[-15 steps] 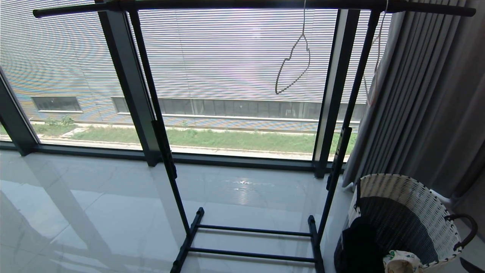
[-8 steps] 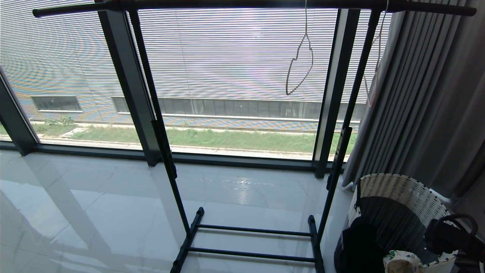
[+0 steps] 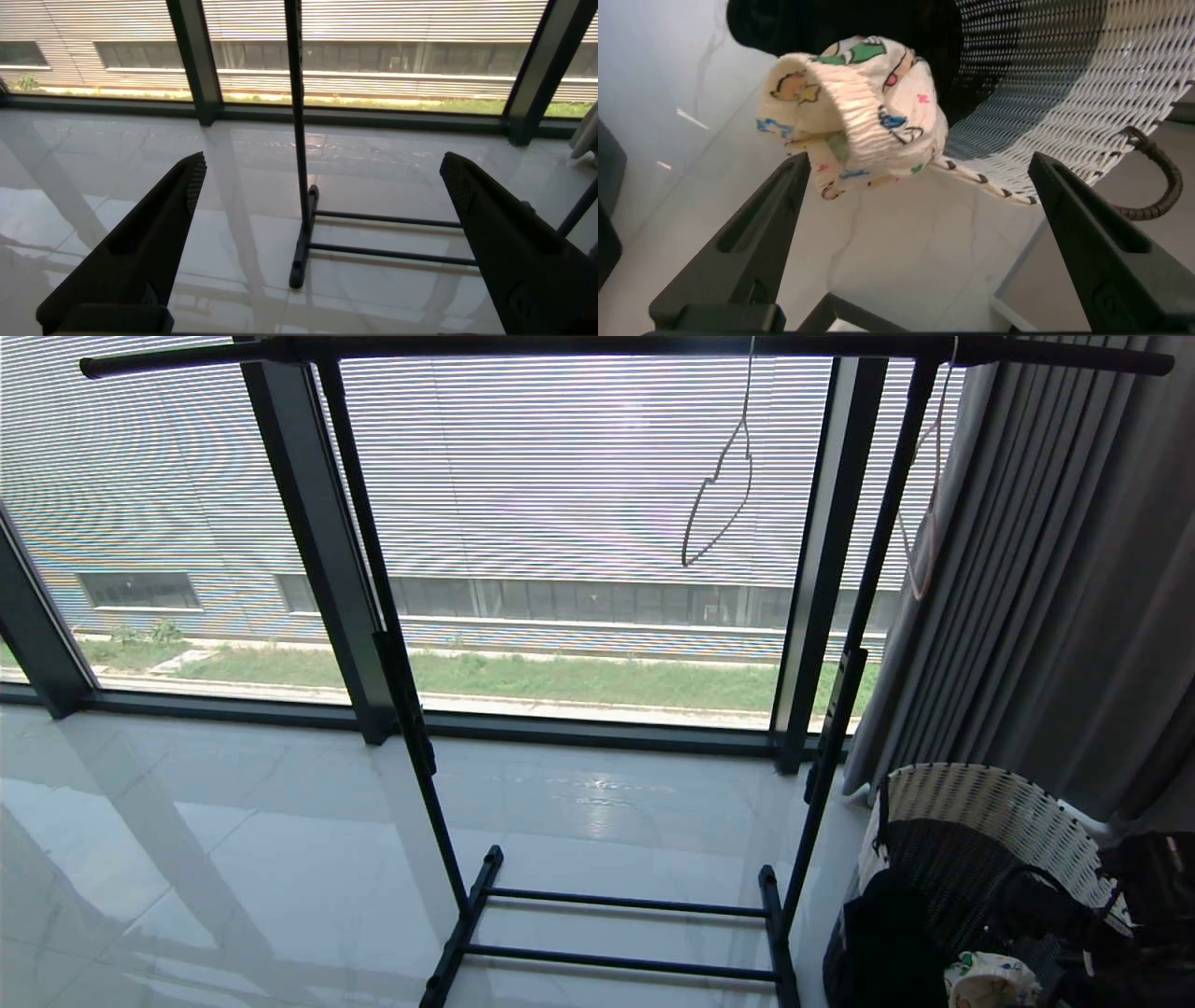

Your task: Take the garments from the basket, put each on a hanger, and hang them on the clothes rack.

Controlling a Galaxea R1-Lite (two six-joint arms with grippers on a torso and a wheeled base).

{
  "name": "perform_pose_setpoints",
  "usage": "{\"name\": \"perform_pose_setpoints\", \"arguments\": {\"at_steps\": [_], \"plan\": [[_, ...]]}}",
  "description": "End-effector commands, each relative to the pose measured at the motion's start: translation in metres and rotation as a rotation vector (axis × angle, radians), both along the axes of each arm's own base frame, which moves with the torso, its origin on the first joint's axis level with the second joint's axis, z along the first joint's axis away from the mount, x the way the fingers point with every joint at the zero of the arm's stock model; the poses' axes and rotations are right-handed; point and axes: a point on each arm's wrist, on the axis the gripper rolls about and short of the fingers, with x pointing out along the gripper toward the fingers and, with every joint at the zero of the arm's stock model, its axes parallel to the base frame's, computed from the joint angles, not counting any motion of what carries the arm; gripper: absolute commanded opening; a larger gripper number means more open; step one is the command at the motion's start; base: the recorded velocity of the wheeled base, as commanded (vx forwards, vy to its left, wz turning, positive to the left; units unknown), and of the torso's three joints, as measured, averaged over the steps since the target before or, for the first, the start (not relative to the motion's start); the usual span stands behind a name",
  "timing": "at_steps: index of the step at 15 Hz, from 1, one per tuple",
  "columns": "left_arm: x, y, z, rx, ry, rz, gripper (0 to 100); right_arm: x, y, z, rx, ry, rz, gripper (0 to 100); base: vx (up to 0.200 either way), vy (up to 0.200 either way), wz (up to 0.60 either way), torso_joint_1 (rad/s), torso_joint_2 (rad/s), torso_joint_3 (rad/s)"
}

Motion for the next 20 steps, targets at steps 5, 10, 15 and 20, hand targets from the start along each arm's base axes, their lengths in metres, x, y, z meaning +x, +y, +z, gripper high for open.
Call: {"name": "perform_pose_setpoints", "arguments": {"at_steps": [5, 10, 15, 20], "plan": [[0.000, 0.000, 0.000, 0.002, -0.001, 0.000, 100, 0.025, -0.004, -0.034, -0.038, -0.014, -0.038, 100, 0.000, 0.000, 0.00, 0.000, 0.00, 0.000], [0.000, 0.000, 0.000, 0.002, 0.001, 0.000, 100, 0.034, -0.005, -0.045, -0.060, -0.060, -0.053, 0, 0.000, 0.000, 0.00, 0.000, 0.00, 0.000], [0.000, 0.000, 0.000, 0.003, 0.001, 0.000, 100, 0.024, -0.005, -0.024, -0.050, -0.136, -0.059, 0, 0.000, 0.000, 0.00, 0.000, 0.00, 0.000], [0.000, 0.000, 0.000, 0.003, 0.001, 0.000, 100, 0.027, -0.004, 0.050, -0.043, -0.387, -0.070, 0, 0.000, 0.000, 0.00, 0.000, 0.00, 0.000]]}}
